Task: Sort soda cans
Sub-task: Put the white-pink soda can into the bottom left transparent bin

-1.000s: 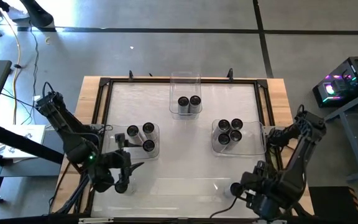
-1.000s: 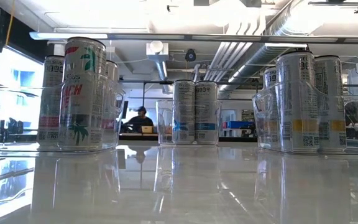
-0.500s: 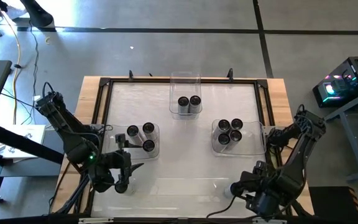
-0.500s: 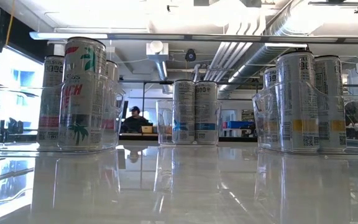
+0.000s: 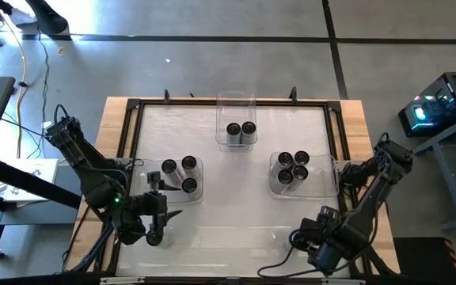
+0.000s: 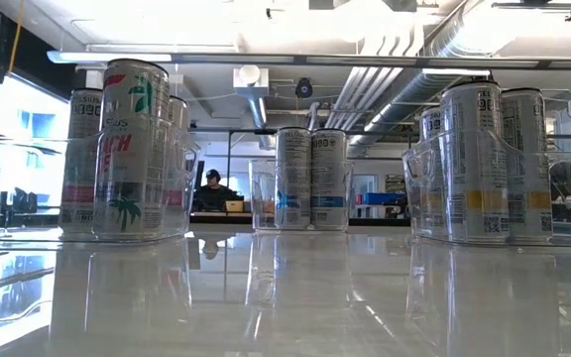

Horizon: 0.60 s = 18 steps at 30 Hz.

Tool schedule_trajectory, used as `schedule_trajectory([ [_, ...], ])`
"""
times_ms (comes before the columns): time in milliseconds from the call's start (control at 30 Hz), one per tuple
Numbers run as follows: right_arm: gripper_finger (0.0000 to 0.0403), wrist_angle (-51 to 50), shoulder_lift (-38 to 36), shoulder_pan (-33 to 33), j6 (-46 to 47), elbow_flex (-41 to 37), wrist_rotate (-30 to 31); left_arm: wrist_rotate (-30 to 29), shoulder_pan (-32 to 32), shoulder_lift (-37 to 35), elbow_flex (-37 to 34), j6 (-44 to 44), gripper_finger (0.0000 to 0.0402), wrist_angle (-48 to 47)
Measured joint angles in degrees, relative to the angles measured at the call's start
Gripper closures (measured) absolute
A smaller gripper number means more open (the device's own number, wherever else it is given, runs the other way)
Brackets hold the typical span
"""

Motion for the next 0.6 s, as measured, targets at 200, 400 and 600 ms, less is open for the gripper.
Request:
schedule_trajectory([
  [200,0.0161,-2.57,0.04,-2.01,-1.30,0.14,-1.61,0.00,0.01,0.00,0.00,0.30,0.0101,0.02],
  [400,0.0161,-18.02,-0.04,-6.50,-3.72,7.08,-0.86,-0.09,0.00,0.00,0.00,0.37,0.0101,0.01],
  [600,0.0161,-16.96,-0.90,-14.59,-14.13,12.10,6.71,-0.20,0.01,0.00,0.00,0.39,0.0101,-0.01],
])
